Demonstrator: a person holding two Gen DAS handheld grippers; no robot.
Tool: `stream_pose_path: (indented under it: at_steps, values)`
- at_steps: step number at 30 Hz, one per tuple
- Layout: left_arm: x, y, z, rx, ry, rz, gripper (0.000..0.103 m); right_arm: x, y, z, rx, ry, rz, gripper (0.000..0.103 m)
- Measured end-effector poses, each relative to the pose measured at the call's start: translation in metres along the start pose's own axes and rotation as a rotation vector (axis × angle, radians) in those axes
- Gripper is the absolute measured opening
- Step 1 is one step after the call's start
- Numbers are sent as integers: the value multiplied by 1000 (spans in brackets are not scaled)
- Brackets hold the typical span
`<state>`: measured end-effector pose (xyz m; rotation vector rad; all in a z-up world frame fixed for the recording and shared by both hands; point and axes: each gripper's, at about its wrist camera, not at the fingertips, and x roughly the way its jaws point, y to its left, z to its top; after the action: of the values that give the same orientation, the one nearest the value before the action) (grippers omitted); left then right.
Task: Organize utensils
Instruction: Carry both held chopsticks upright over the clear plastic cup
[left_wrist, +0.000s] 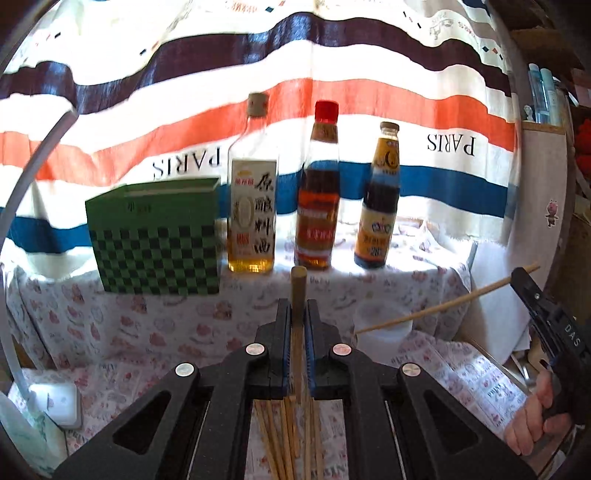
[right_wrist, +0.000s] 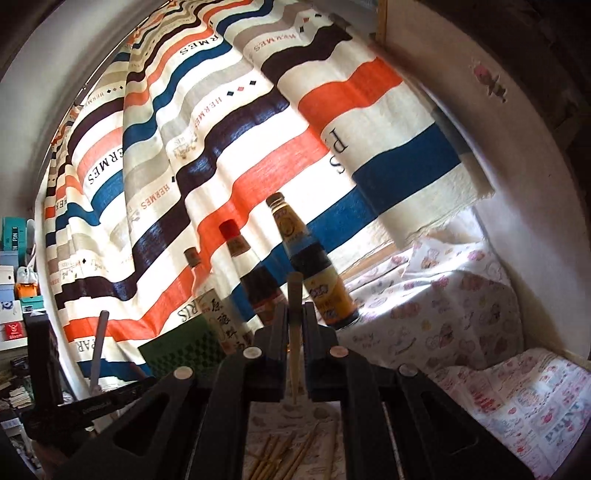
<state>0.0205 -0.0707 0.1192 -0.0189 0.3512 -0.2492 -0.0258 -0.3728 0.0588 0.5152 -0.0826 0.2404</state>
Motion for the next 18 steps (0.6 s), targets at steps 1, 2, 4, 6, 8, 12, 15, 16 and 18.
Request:
stream_pose_path:
  at_steps: [1,2,4,6,8,12,15,16,18]
  values:
    - [3,-5,4,12,-3,1,6,1,-5,1,16,-1,-18,7]
    - [5,-9,8,21,-2,-3,6,2,-10,1,29,-5,-36,7]
    - [13,-17,18,25,-5,-3,6,3,-15,2,26,-21,-75,7]
    - [17,-25,28,24,-14,-3,6,5,-18,2,10,-30,-99,7]
    - [17,-32,37,20,-39,-11,6,5,-24,5,29,-32,-105,7]
    - [19,-41,56,-38,-68,-65,6,0,-43,14,103,-58,-121,7]
    - [25,-48,66,-85,-69,-119,6,-7,-55,22,167,-89,-112,7]
    - [27,-50,68,-96,-73,-132,6,-8,-58,25,180,-97,-107,7]
    - [31,-50,70,-153,-95,-176,6,-10,-62,28,198,-109,-107,7]
